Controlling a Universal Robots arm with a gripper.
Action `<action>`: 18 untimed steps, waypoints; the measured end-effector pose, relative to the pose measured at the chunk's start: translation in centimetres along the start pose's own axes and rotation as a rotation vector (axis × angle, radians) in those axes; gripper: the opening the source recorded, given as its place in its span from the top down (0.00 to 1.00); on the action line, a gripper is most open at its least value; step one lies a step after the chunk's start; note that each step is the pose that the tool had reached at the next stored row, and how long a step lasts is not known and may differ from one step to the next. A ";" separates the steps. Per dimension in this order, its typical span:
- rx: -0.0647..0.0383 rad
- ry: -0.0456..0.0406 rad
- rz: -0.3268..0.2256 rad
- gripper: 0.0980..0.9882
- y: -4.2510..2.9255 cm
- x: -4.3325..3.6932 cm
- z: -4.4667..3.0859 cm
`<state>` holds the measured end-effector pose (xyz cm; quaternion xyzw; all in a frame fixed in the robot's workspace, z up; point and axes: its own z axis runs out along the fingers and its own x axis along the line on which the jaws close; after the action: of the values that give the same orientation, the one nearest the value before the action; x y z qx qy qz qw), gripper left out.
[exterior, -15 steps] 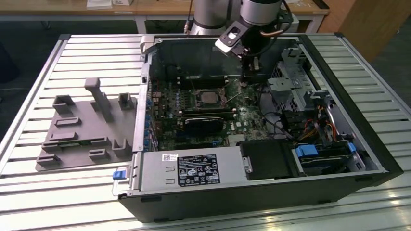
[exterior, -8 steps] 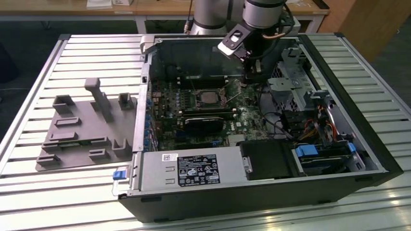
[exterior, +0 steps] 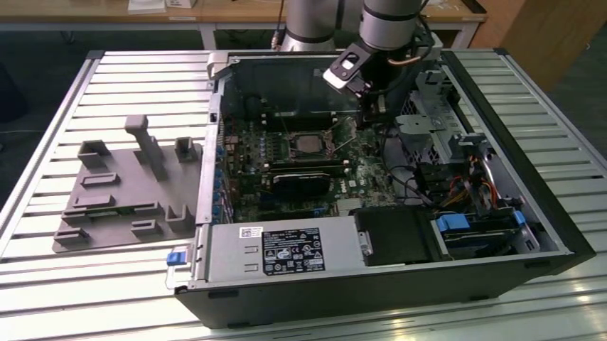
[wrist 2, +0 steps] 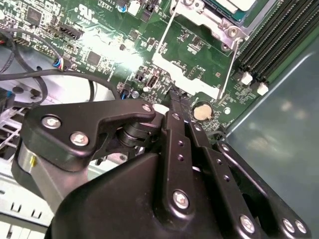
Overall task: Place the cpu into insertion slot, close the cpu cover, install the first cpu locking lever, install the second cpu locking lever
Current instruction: 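Close the cpu cover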
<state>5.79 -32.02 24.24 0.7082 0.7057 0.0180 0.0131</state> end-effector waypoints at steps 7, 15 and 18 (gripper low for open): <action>0.007 -0.0002 0.000 0.99 0.05 -0.01 0.49; 0.074 -0.0002 0.001 0.99 0.11 0.00 0.57; 0.127 -0.0009 0.001 0.99 0.16 0.00 0.63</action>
<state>5.98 -32.02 23.62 0.7079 0.7051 -0.0272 -0.0317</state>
